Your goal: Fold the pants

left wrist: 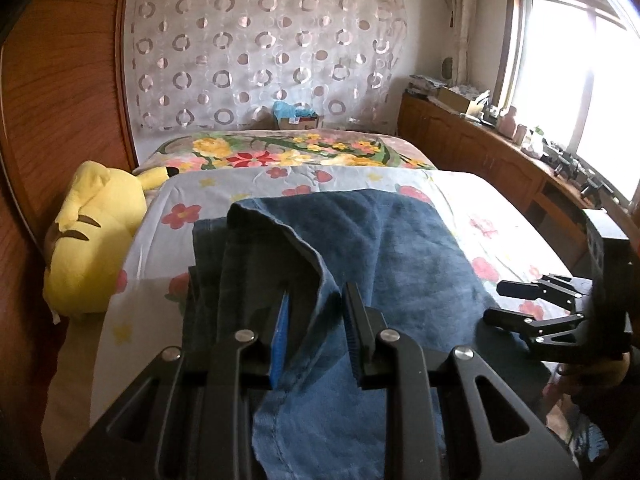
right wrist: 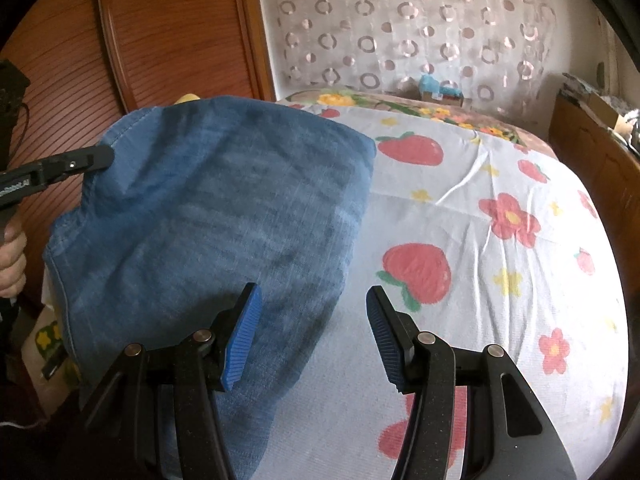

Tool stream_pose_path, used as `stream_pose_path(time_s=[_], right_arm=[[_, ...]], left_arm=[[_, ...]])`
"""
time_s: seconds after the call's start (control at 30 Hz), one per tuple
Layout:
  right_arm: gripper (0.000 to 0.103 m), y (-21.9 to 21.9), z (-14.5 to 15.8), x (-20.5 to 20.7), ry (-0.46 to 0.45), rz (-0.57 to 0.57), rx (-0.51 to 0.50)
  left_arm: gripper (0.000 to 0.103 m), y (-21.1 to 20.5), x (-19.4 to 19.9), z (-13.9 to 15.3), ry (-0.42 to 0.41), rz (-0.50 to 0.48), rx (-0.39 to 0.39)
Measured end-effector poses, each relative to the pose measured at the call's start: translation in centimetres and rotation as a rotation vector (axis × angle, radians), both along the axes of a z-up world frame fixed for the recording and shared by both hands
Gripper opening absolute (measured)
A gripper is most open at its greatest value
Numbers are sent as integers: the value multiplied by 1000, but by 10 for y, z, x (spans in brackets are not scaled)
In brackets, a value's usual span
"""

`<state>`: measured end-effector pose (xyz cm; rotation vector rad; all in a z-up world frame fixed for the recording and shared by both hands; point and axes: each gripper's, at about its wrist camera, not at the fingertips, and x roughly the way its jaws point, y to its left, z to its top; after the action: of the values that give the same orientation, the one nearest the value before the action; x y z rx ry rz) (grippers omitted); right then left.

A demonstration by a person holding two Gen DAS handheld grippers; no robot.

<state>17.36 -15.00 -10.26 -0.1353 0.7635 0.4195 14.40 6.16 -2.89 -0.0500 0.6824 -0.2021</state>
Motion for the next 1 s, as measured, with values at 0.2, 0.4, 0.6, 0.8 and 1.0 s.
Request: stream_pose_path(time_s=[0.2, 0.4, 0.6, 0.8, 1.0], right_arm=[[56, -3, 1, 2, 10, -3, 24], [56, -8, 1, 5, 16, -5, 55], [56, -11, 0, 1, 1, -9, 60], [56, -11, 1, -3, -12, -12, 55], [56, -12, 0, -4, -11, -12, 57]], left_arm=[[2, 0, 0, 5, -19, -9, 38], [0, 30, 6, 4, -17, 63, 44], [5, 33, -6, 7, -37, 78, 28], [21, 28, -27, 12, -55, 53, 2], [23, 2, -49, 7, -48, -16, -18]])
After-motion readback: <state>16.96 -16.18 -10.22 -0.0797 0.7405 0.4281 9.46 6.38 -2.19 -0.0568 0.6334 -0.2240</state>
